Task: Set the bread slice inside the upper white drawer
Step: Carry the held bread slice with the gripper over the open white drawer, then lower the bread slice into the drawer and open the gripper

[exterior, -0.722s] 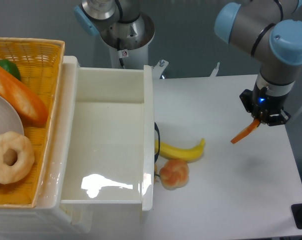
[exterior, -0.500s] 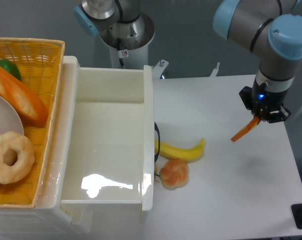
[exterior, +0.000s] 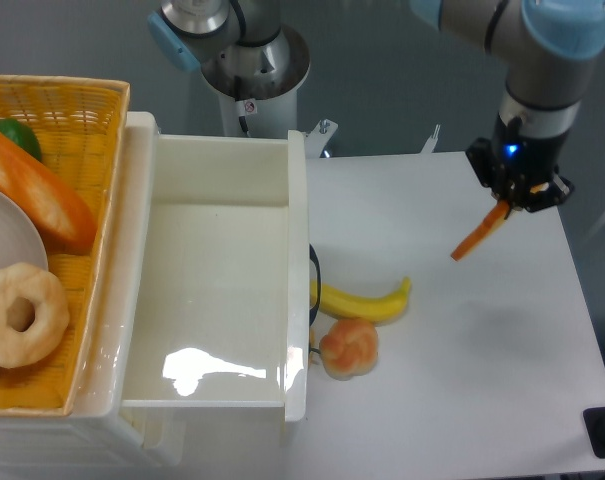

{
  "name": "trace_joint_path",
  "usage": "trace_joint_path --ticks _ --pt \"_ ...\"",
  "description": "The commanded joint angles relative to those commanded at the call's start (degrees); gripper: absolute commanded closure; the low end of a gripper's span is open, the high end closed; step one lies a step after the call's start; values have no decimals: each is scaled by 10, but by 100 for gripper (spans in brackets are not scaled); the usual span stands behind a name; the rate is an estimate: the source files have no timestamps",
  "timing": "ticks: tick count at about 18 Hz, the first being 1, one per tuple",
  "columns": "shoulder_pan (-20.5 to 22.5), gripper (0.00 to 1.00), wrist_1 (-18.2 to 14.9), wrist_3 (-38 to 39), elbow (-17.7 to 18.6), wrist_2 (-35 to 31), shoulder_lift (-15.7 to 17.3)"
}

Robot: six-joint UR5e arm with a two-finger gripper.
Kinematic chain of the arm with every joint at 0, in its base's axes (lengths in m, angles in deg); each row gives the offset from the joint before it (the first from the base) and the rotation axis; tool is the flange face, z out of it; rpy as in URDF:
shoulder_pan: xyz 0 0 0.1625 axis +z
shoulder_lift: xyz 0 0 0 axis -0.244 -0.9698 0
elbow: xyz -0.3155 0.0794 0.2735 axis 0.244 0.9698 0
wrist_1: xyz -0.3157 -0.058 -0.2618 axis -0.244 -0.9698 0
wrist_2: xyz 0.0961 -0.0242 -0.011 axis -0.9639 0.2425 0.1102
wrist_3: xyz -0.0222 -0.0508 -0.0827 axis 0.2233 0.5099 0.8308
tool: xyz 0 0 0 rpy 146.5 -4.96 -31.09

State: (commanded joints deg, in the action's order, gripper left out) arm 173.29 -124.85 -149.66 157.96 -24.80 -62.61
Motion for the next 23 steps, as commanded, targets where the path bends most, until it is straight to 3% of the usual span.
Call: trace_joint_path --ticks 4,8,11,19,20,21,23 --pt "-12 100 1 139 3 124 24" --pt "-48 100 5 263 2 185 42" --pt "-50 100 12 291 3 234 52" --pt "-98 100 14 332 15 241 52" --pt "-106 94 19 329 19 241 51" --pt "-114 81 33 332 26 240 50" --pt "-123 41 58 330 49 234 51"
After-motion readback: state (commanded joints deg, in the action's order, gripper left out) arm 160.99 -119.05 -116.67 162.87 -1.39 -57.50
